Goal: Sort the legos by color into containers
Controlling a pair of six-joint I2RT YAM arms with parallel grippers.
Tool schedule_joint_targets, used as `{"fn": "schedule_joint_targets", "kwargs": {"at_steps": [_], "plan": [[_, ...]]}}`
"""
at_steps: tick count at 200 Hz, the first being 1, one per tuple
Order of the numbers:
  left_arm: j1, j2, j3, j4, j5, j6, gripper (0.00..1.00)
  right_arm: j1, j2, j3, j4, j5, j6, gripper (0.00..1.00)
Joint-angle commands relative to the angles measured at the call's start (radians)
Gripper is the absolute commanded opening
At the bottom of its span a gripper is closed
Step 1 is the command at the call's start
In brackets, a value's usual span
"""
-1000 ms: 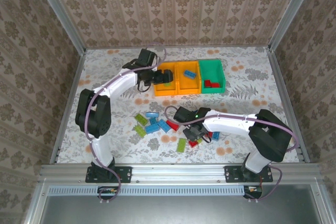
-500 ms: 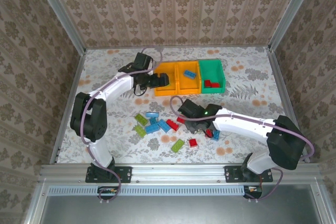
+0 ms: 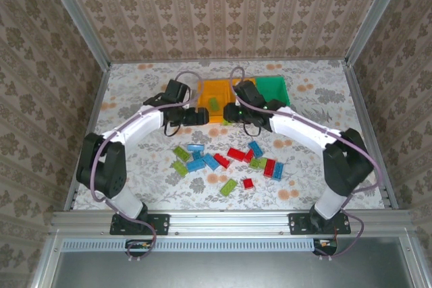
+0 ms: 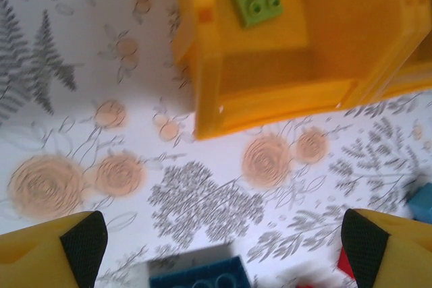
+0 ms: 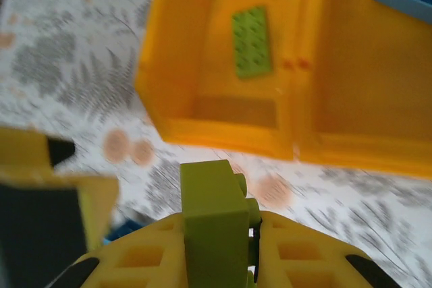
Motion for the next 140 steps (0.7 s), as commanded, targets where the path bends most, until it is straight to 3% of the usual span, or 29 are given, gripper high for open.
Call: {"fn": "schedule_joint_targets", "kwargs": {"at_steps": [1,53,140], "plan": [[0.005,-0.057,-0.051,-0.026,-0.058,0.03,0.93,-0.024,0.089,0.094,0.057,-0.083,0.104,0.25],[0.055,-0.119,-0.132,-0.022,-0.068,-0.003,0.94,-0.06,0.315,0.302,0.071,-0.105,0.194,0.26],[0.069,-0.157,-0.217,-0.026,-0.007,-0.002,0.94,-0.062,0.456,0.487,-0.028,-0.033,0.157,0.45]]}}
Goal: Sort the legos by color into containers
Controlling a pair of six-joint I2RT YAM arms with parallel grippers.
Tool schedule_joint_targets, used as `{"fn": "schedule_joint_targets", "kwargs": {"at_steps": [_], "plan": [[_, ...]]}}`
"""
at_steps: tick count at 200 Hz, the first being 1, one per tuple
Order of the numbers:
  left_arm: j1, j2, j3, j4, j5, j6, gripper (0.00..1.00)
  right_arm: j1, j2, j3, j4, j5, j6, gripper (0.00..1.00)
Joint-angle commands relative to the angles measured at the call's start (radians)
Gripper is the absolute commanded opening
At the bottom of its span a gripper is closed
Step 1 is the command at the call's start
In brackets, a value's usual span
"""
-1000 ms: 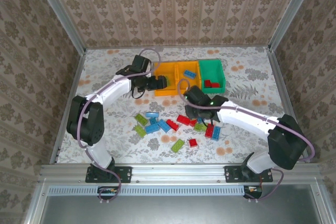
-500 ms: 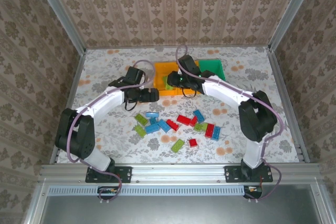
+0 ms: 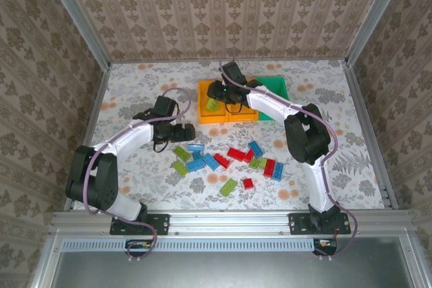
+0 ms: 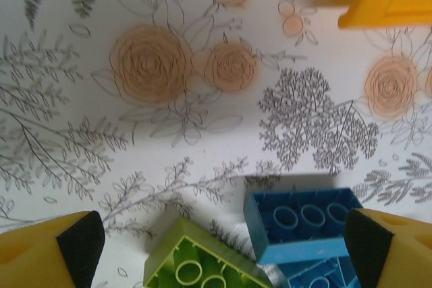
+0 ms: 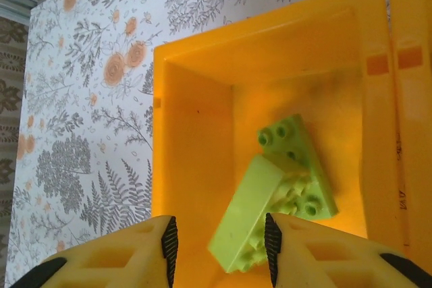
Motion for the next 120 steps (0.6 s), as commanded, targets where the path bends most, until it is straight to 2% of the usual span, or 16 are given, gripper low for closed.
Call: {"fn": "schedule_joint_targets", "kwargs": {"at_steps": [1,28,62,87,120], "plan": [[-0.003,-0.033,0.011,-0.007,0.03,0.01,0.94,0.002,0.016,0.033,-0.045,0.023,0.0,0.45],[-0.049,-0.03,0.031,-0.033,0.021,0.027,0.94,0.002,-0.006,0.015,-0.039,0.019,0.0,0.53],[-0.152,-0.009,0.049,-0.062,-0.025,0.018,0.94,0.003,-0.096,-0.057,-0.005,0.041,-0.023,0.71],[-0.196,0.036,0.074,-0.108,-0.081,-0.006,0.94,0.0,-0.186,-0.128,-0.028,0.124,-0.072,0.8],[-0.22,0.097,0.109,-0.156,-0.125,-0.03,0.94,-0.033,-0.326,-0.267,-0.068,0.266,-0.112,0.84]]}}
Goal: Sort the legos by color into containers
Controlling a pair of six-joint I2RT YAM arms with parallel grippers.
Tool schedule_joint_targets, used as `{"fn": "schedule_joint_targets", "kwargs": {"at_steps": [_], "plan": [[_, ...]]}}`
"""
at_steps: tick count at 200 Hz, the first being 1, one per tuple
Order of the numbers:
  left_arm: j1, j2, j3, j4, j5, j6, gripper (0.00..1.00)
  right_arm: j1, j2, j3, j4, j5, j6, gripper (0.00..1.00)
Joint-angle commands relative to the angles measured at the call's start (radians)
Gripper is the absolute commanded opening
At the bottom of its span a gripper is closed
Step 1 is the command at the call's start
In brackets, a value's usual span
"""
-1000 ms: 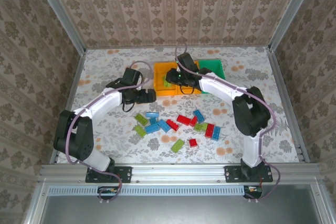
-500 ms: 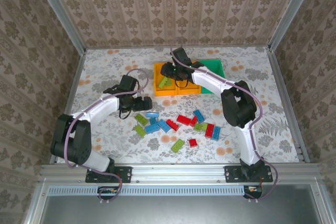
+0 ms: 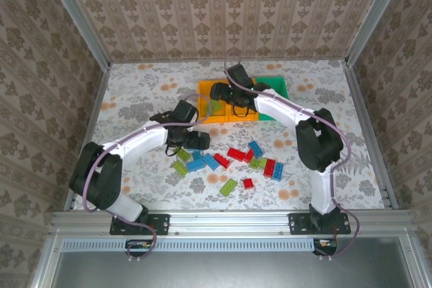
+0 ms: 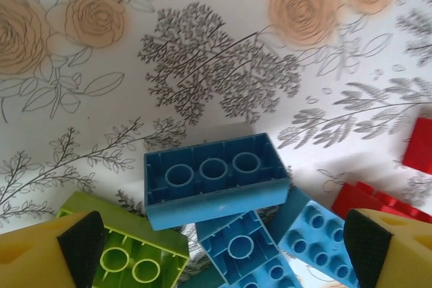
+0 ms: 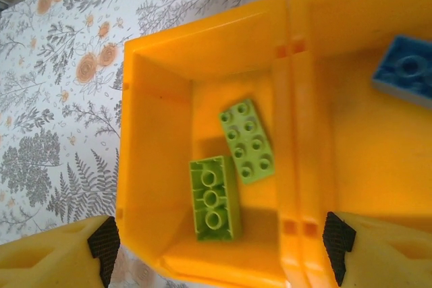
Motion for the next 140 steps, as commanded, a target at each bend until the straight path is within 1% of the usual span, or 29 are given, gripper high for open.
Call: {"fn": "schedule_joint_targets", "kwargs": {"at_steps": [1,25,80,140], "plan": [[-0.015,0.044,0.044,-0.078,-0.063,-0.028,0.94,-0.031,-0.14,-0.087,-0.043,0.14,-0.049,0.84],[-0.029,0.084,0.072,-0.091,-0.084,-0.036,0.94,-0.083,-0.242,-0.209,-0.043,0.187,-0.058,0.85],[-0.057,0.166,0.122,-0.09,-0.107,-0.038,0.92,-0.2,-0.428,-0.412,-0.05,0.217,-0.061,0.87],[-0.064,0.244,0.173,-0.117,-0.12,-0.034,0.81,-0.269,-0.545,-0.516,-0.073,0.24,-0.068,0.88]]}}
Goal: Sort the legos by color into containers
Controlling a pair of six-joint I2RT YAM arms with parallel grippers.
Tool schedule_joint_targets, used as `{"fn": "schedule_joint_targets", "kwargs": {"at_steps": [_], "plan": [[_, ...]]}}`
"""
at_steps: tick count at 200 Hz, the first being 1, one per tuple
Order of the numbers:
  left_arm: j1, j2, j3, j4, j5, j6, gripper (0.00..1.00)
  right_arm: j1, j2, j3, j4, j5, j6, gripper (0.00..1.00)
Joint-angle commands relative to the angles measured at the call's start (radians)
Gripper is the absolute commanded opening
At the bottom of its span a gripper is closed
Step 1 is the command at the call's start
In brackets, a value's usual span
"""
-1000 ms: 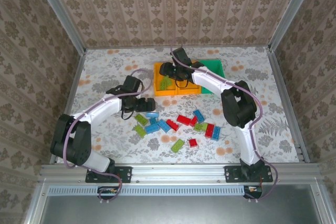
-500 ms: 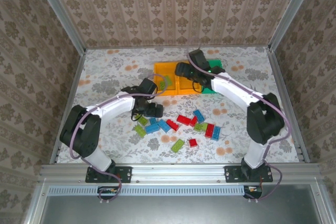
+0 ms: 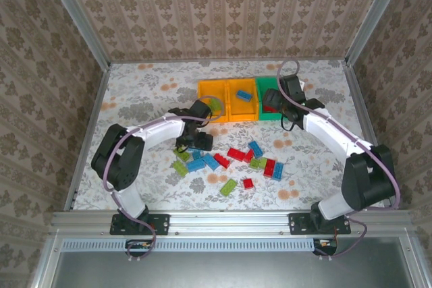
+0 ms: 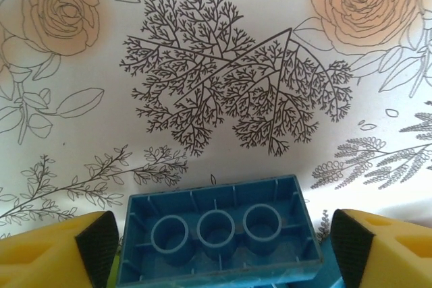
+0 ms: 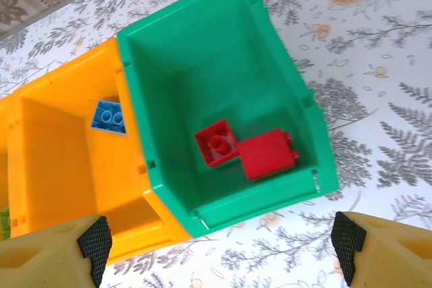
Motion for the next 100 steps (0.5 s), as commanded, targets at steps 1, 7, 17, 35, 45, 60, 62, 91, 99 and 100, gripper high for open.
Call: {"fn": "schedule_joint_targets", "kwargs": {"at_steps": [1,7,17,35,45,60,62,91,99,100], "plan": [[-0.006,0.027,0.035,-0.041,-0.022,-0.01,0.81,-0.024,-0.058,-0.035,-0.028,0.037,-0.019,0.88],[-0.007,0.03,0.034,-0.041,-0.021,-0.008,0.8,-0.03,-0.066,-0.044,-0.028,0.037,-0.019,0.88],[-0.007,0.031,0.035,-0.041,-0.022,-0.008,0.79,-0.039,-0.081,-0.057,-0.028,0.038,-0.018,0.89],[-0.009,0.032,0.039,-0.037,-0.019,-0.008,0.71,-0.054,-0.116,-0.076,-0.027,0.039,-0.017,0.89],[-0.009,0.034,0.042,-0.038,-0.017,-0.008,0.66,-0.059,-0.128,-0.082,-0.026,0.041,-0.018,0.89],[-0.009,0.037,0.046,-0.036,-0.015,-0.008,0.59,-0.069,-0.139,-0.093,-0.027,0.043,-0.018,0.89],[-0.009,0.037,0.045,-0.034,-0.015,-0.007,0.59,-0.069,-0.141,-0.094,-0.026,0.043,-0.02,0.89],[-0.009,0.026,0.059,-0.023,-0.004,-0.008,0.57,-0.086,-0.155,-0.106,-0.037,0.06,-0.031,0.89],[-0.009,0.017,0.066,-0.017,-0.001,-0.006,0.57,-0.095,-0.159,-0.114,-0.039,0.063,-0.032,0.89],[-0.009,0.016,0.068,-0.015,-0.001,-0.006,0.57,-0.096,-0.16,-0.115,-0.039,0.064,-0.032,0.89]]}}
